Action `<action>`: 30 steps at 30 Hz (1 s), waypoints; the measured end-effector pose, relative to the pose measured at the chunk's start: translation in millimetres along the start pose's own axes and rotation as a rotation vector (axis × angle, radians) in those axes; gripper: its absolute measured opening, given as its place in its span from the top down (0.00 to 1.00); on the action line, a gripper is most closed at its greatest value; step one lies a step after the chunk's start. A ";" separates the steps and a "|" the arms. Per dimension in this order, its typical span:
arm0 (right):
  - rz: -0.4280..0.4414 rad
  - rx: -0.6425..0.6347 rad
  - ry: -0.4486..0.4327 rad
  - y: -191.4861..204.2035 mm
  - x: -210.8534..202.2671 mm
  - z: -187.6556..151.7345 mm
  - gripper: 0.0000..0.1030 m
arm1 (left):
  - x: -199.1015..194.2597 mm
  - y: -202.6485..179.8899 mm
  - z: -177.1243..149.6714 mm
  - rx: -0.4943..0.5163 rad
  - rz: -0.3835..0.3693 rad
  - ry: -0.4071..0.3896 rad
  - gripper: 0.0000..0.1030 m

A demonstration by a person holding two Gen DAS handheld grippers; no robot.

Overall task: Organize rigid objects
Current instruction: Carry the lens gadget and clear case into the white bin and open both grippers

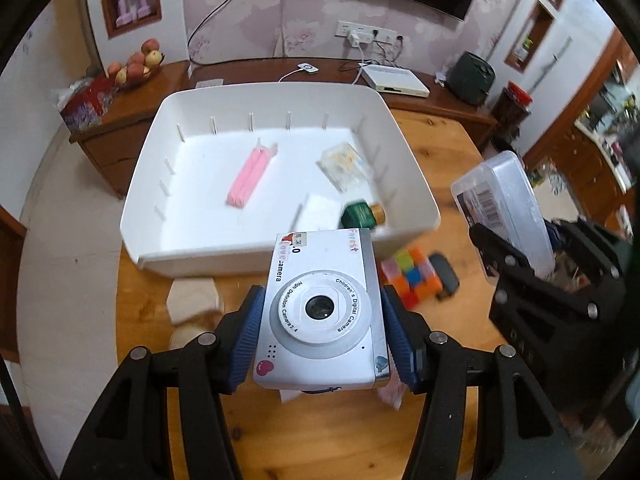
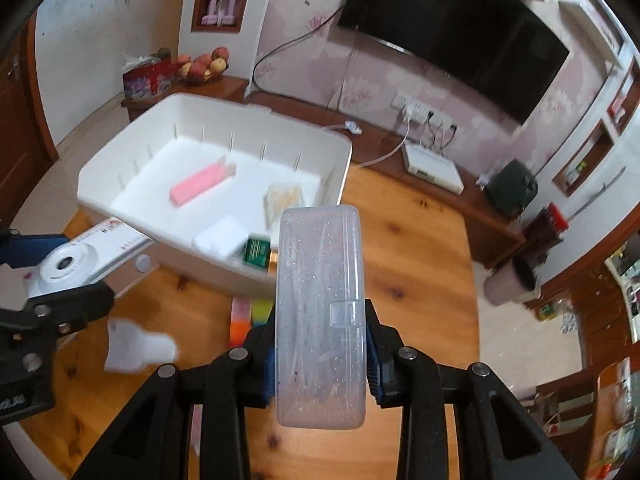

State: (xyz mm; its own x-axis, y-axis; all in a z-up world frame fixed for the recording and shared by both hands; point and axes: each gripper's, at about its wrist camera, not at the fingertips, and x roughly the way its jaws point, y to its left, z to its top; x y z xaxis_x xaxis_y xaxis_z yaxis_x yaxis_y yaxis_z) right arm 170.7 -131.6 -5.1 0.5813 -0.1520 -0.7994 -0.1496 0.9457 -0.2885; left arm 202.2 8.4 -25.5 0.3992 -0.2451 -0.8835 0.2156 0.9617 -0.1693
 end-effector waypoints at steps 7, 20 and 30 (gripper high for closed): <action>-0.057 -0.046 -0.048 13.1 13.1 45.8 0.67 | 16.9 20.1 47.3 -0.084 0.003 -0.024 0.41; -0.163 -0.085 -0.028 44.7 77.8 99.8 0.67 | 79.7 66.7 102.7 -0.209 -0.028 0.026 0.41; -0.184 -0.141 0.040 64.1 123.0 102.0 0.67 | 116.4 87.5 103.8 -0.271 -0.085 0.065 0.41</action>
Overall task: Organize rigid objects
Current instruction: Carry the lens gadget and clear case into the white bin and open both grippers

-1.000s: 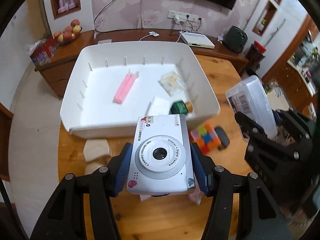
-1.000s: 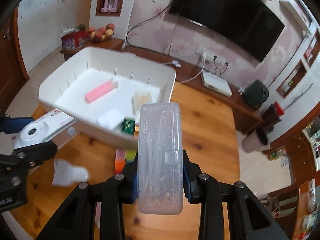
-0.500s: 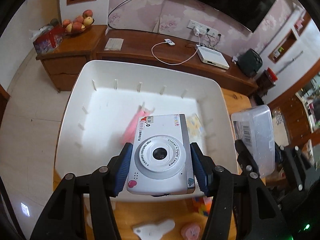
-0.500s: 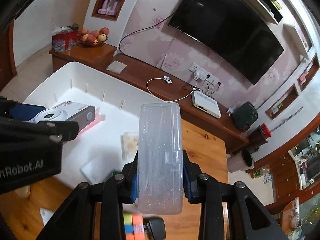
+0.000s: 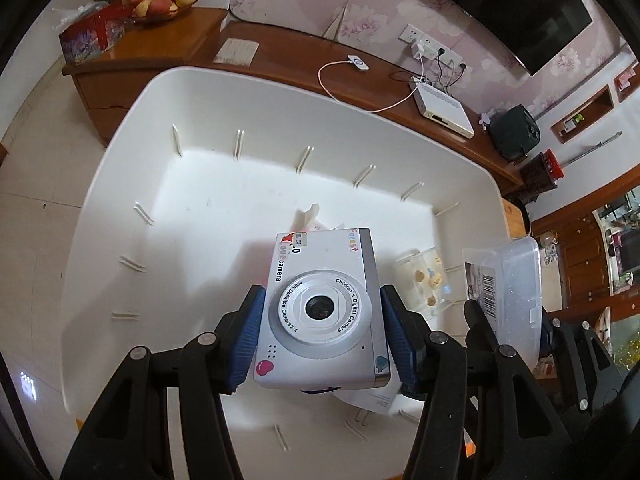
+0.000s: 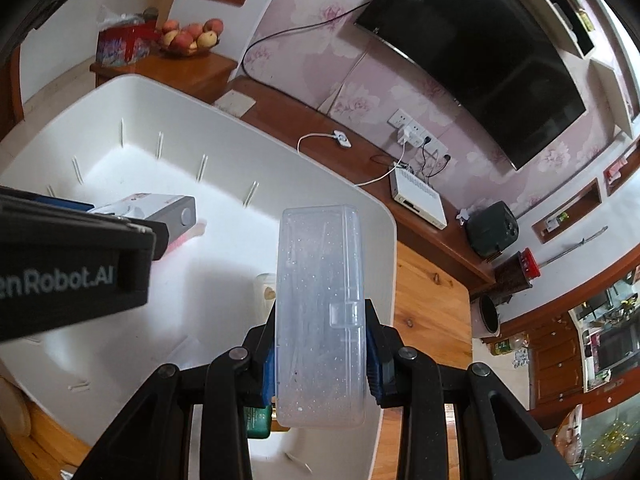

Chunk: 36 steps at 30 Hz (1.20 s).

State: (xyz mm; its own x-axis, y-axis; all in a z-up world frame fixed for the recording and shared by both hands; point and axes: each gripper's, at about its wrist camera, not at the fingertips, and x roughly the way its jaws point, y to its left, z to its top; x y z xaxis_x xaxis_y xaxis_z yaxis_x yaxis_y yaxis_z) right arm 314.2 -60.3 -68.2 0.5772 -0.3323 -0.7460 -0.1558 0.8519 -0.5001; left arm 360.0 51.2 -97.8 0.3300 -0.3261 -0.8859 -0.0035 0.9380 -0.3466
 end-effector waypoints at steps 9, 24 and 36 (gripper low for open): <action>0.040 0.024 0.088 5.9 29.2 -2.8 0.67 | 17.9 10.5 -2.5 -0.029 -0.026 0.032 0.41; 0.063 0.070 0.148 0.9 42.2 -7.1 0.66 | 22.5 16.1 -1.2 -0.053 -0.023 0.032 0.41; 0.090 0.066 0.119 1.5 33.4 -6.5 0.34 | 20.3 19.6 -2.3 -0.054 -0.007 0.040 0.25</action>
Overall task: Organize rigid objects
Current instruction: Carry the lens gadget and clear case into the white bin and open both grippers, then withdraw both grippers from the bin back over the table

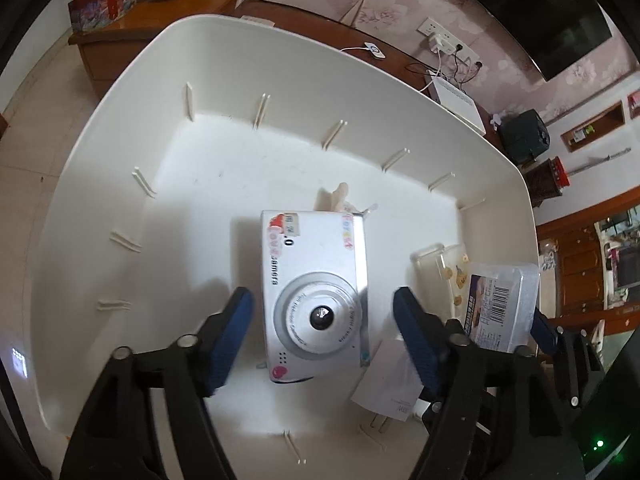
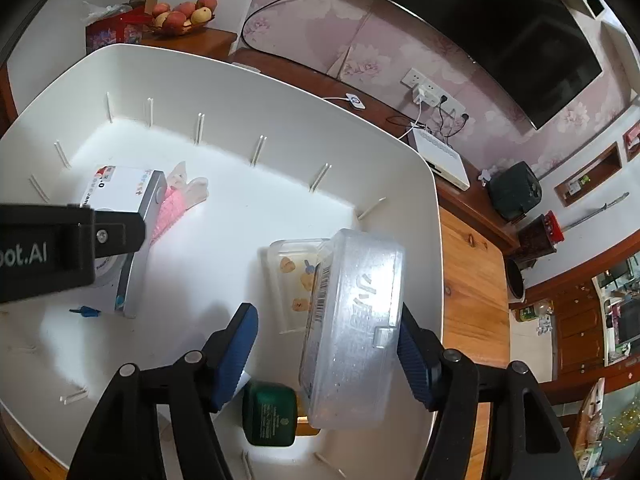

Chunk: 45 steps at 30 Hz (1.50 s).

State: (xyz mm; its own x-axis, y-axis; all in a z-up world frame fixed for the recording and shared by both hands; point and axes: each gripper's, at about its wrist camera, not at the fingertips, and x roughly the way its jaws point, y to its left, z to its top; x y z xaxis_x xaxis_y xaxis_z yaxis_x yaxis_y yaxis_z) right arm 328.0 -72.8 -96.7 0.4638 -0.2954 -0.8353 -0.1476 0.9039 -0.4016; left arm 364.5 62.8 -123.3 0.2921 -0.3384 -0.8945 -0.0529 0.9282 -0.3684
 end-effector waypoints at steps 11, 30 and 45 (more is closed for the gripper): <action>0.012 0.029 0.010 -8.4 -4.6 -4.2 0.34 | -3.0 -11.7 -9.0 0.046 -0.047 0.041 0.25; -0.164 -0.013 0.030 -22.6 -29.4 -32.8 0.34 | -16.6 -11.2 -40.3 -0.030 -0.306 -0.050 0.15; -0.101 0.013 -0.011 -46.1 -81.5 -81.7 0.34 | -68.0 -47.9 -90.1 0.064 -0.338 -0.061 0.15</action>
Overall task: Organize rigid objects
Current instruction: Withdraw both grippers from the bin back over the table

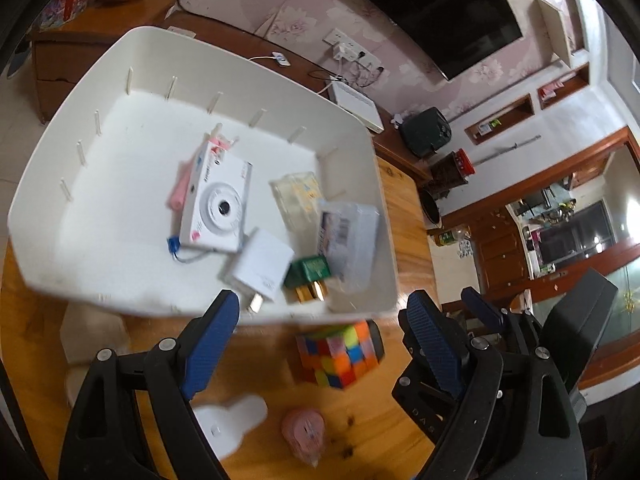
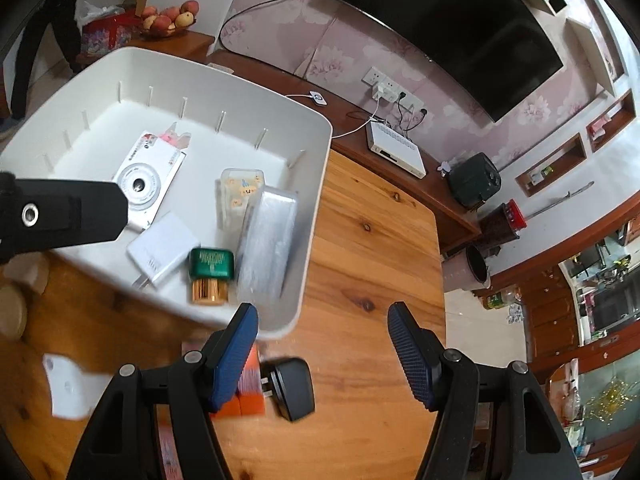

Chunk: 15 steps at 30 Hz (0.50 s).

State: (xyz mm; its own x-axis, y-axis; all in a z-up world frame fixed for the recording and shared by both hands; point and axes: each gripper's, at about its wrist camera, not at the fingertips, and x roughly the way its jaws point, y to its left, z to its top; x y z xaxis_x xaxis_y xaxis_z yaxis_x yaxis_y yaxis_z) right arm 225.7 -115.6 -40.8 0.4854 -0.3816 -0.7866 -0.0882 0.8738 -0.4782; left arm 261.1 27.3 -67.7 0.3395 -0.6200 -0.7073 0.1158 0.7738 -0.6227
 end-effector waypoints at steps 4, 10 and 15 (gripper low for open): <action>0.028 0.005 -0.022 -9.7 -19.2 -19.6 0.34 | -12.7 -10.7 -19.7 0.012 0.004 0.011 0.15; 0.071 -0.018 -0.023 -12.2 -39.2 -56.8 0.34 | -18.8 -23.0 -59.0 0.042 0.039 0.057 0.15; 0.132 -0.041 -0.008 -8.9 -49.7 -92.8 0.34 | -19.2 -22.6 -95.2 0.055 0.046 0.101 0.15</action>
State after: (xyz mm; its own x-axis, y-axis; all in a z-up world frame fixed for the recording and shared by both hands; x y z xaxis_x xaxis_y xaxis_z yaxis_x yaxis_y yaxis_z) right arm 121.6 -132.4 -33.7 0.4738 -0.2620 -0.8408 -0.1873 0.9029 -0.3869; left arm 163.1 9.4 -71.8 0.2506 -0.5914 -0.7665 0.1547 0.8060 -0.5713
